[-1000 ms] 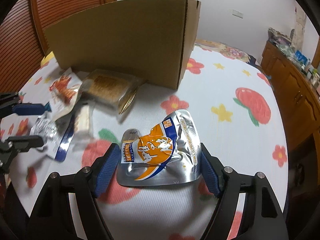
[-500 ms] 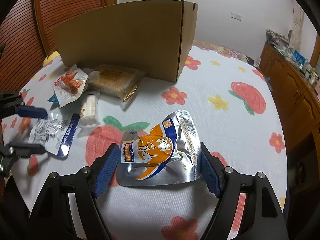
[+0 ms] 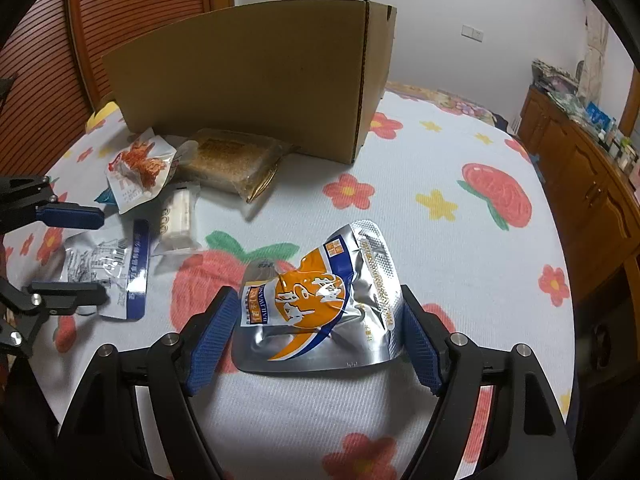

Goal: Organize snacks
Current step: 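Lower the left tool onto the blue-labelled silver packet while the right tool lowers onto the orange-silver pouch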

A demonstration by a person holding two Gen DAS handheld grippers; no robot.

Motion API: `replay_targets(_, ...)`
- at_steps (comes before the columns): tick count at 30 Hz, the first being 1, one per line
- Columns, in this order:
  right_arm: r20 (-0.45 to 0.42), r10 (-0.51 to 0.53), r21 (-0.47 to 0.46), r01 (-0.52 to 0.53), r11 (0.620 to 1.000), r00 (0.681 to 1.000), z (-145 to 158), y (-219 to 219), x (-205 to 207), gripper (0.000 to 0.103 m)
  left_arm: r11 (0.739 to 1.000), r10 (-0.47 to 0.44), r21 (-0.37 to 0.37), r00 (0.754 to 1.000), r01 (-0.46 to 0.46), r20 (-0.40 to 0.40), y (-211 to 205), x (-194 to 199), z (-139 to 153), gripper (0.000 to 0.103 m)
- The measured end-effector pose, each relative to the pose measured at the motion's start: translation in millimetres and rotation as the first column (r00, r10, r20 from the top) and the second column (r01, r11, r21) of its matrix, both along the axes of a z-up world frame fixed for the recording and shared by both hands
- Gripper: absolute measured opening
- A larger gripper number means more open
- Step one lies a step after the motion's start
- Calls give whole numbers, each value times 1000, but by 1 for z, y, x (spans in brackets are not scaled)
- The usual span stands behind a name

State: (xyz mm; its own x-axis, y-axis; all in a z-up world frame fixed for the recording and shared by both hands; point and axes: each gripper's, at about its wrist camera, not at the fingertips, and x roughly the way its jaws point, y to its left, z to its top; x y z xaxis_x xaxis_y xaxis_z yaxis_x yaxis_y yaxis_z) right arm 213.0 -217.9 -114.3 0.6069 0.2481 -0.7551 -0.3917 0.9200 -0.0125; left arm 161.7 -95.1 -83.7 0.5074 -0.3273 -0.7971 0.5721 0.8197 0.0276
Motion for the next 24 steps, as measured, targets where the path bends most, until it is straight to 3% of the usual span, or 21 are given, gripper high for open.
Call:
replay_targets(3, 0, 0, 0, 0, 1000, 1000, 0, 0, 0, 80, 1000, -1, -17, 1000, 1, -13, 0, 3, -2, 67)
replay_targets(9, 1, 0, 0, 0, 1000, 1000, 0, 0, 0, 81, 999, -22, -45, 1000, 21, -10, 2, -3, 3, 68)
replay_targets(15, 1, 0, 0, 0, 1000, 1000, 0, 0, 0, 81, 1000, -28, 1, 999, 29, -24, -2, -2, -2, 69)
replay_targets(24, 2, 0, 0, 0, 1000, 1000, 0, 0, 0, 81, 1000, -26, -4, 999, 25, -45, -4, 2, -12, 72)
